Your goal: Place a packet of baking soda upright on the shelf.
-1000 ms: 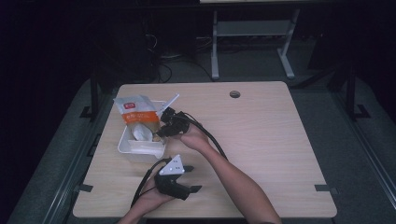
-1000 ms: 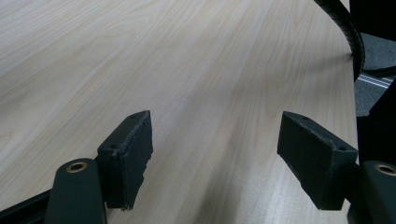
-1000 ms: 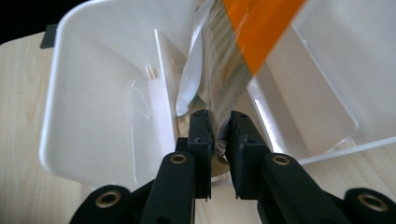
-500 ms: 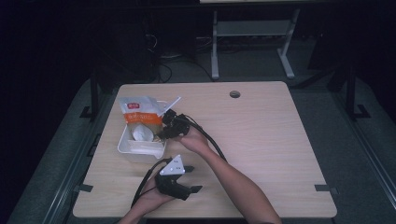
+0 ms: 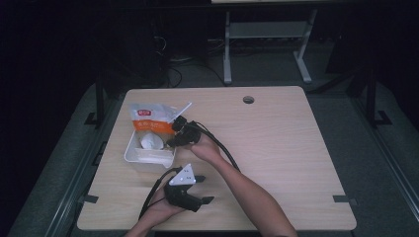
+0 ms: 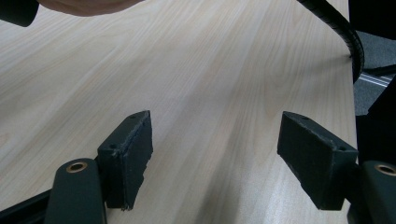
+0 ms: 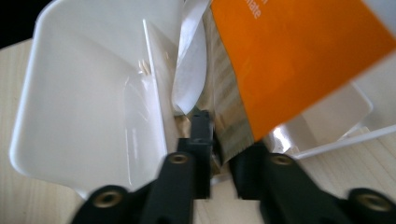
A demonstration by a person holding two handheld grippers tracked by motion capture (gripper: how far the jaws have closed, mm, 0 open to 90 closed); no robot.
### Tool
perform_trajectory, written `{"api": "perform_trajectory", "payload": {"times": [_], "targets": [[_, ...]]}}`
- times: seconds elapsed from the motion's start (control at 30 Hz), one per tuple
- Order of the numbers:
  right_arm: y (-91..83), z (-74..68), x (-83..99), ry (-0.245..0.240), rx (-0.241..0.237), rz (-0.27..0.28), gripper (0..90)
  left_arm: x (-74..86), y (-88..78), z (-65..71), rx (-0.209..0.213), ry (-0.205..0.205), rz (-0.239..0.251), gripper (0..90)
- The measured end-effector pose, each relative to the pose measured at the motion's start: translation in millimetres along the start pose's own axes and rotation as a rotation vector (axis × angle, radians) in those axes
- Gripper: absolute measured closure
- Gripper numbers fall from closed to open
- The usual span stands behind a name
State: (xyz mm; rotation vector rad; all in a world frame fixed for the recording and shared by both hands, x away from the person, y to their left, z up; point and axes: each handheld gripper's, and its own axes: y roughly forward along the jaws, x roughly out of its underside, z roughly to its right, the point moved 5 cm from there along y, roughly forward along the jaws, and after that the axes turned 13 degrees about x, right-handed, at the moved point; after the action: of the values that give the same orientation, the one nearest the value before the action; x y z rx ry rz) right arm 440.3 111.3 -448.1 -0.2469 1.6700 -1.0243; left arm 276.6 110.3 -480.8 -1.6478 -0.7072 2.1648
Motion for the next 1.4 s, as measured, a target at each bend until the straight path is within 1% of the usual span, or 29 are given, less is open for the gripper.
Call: {"api": "perform_trajectory", "payload": {"times": [0.1,0.23,0.43,0.63,0.83,0.9,1.13,1.27,1.4], "targets": [[-1.5,-0.1,-0.5,0.009,-0.001,0.004,76.8,0.1,-0.2,-0.2,0.0,-0.002,0.001,26.2],[-8.2,1.1,-1.5,0.02,-0.017,0.022,74.5,-0.1,-0.3,-0.2,0.001,-0.002,0.001,26.2],[-17.2,5.9,-0.5,0.035,-0.033,0.044,71.4,-0.2,-0.9,-1.1,-0.003,-0.003,0.003,26.1],[-26.0,10.4,2.4,0.05,-0.042,0.05,68.9,-0.1,-1.0,-2.5,-0.004,-0.004,0.001,26.1],[-37.6,17.1,6.3,0.065,-0.053,0.07,64.8,0.1,-1.6,-3.8,-0.009,-0.01,0.003,26.0],[-42.3,19.6,8.3,0.081,-0.059,0.075,63.6,0.2,-1.6,-4.2,-0.01,-0.01,0.004,26.0],[-54.4,28.2,13.9,0.11,-0.078,0.089,58.9,0.2,-2.1,-5.5,-0.013,-0.013,0.004,25.9],[-61.2,32.8,16.8,0.126,-0.081,0.102,55.9,0.4,-2.2,-5.8,-0.013,-0.016,0.003,25.9],[-66.6,36.7,20.5,0.136,-0.081,0.102,53.3,0.6,-2.0,-6.3,-0.012,-0.018,0.002,25.9]]}}
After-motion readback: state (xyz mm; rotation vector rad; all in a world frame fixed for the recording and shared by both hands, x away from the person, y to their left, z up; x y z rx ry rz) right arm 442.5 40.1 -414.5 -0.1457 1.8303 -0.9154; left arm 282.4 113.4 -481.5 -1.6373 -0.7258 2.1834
